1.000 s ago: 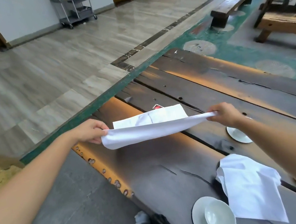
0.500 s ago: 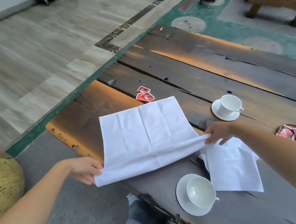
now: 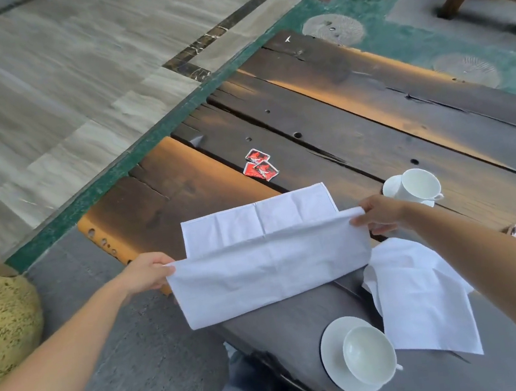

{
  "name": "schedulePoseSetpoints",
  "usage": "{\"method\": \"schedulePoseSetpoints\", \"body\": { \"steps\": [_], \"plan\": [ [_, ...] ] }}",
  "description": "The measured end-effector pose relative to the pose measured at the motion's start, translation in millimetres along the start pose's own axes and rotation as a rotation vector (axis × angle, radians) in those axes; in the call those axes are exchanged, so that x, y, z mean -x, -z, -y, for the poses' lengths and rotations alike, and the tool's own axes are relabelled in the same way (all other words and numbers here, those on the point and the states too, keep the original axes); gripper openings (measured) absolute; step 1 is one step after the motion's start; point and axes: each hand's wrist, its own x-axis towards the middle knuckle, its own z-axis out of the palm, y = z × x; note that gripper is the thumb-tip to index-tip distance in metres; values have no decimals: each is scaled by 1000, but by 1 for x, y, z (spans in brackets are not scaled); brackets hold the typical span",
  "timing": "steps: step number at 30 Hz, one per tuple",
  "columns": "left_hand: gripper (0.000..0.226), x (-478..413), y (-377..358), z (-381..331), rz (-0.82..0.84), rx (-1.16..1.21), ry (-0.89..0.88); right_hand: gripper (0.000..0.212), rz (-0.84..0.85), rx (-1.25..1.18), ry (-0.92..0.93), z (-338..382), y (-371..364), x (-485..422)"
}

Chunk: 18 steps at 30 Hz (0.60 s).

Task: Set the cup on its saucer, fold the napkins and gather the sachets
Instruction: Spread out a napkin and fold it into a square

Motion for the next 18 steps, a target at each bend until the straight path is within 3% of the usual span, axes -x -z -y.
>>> {"method": "schedulePoseSetpoints", "body": {
  "steps": [2, 8, 18],
  "plan": [
    [14, -14, 3, -3, -46, 78, -27, 10, -51, -98, 8, 8, -1, -8],
    [20, -62, 13, -13, -135, 96, -86, 18, -230, -373, 22, 23, -10, -42],
    [25, -122, 23, -16, -91, -1, -119, 28, -461, -316, 8, 29, -22, -107]
  ]
}}
